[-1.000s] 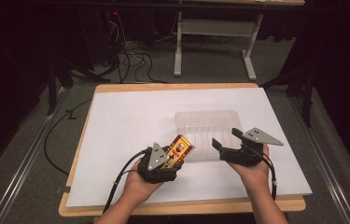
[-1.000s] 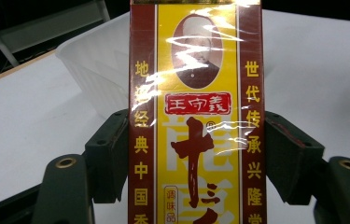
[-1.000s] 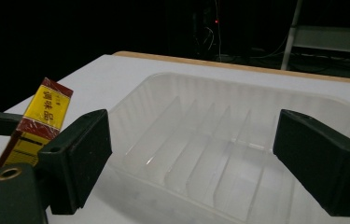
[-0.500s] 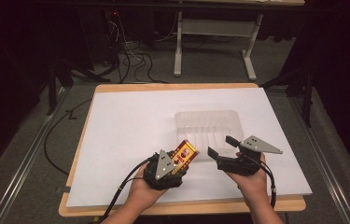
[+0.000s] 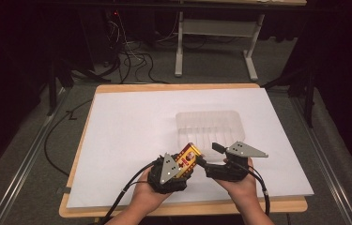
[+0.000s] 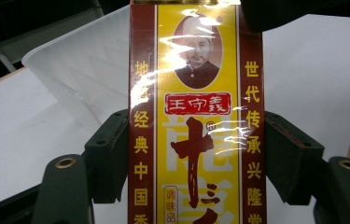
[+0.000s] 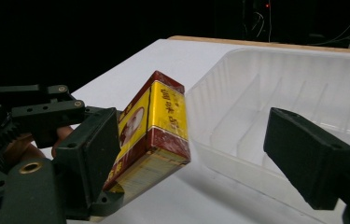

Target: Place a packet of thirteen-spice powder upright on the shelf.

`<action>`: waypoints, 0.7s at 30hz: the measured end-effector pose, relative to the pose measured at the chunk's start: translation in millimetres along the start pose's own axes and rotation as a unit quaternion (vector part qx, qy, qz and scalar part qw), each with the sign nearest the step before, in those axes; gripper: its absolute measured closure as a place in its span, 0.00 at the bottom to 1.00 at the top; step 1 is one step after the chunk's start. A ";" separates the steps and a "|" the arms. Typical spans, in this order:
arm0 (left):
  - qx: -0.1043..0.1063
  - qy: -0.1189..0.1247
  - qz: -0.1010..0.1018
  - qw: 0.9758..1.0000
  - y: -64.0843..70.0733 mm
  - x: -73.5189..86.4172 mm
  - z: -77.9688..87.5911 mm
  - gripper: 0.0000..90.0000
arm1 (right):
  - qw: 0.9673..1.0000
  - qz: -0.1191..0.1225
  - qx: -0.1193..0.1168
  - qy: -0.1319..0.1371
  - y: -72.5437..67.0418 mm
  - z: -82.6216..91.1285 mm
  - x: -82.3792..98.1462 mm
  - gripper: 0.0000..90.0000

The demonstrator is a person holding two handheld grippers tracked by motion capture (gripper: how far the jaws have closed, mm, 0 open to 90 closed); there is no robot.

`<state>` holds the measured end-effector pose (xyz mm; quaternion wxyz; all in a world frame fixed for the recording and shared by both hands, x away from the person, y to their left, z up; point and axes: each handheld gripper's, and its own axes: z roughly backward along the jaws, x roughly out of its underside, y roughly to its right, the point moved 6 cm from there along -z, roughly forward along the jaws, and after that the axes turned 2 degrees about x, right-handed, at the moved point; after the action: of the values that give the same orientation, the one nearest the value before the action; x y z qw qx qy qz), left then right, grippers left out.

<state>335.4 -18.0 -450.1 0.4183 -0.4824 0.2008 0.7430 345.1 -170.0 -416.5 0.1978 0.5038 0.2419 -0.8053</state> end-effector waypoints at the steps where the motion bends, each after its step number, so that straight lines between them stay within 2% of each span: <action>1: 0.000 0.000 -0.001 1.000 0.4 -0.1 -0.1 0.36 | 1.000 -0.001 -0.003 -0.001 -1.0 -0.7 0.6 0.23; 5: -0.002 0.002 -0.004 1.000 2.1 0.2 -1.2 0.36 | 1.000 -0.006 -0.013 -0.004 -4.4 -3.4 2.8 0.26; 12: -0.002 0.000 -0.008 1.000 4.1 1.0 -3.0 0.36 | 0.999 -0.028 -0.033 -0.015 -5.2 -10.4 9.3 0.34; 17: -0.001 0.001 -0.005 1.000 4.7 0.5 -2.7 0.36 | 0.998 -0.045 -0.050 -0.021 -4.4 -12.8 12.7 0.42; 21: -0.003 0.001 -0.003 1.000 4.3 0.2 -2.1 0.36 | 0.997 -0.048 -0.060 -0.021 -6.0 -13.1 13.2 0.48</action>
<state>333.0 -21.8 -451.7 0.4188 -0.4850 0.1971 0.7420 345.6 -158.5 -432.3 0.1934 0.4616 0.3095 -0.8085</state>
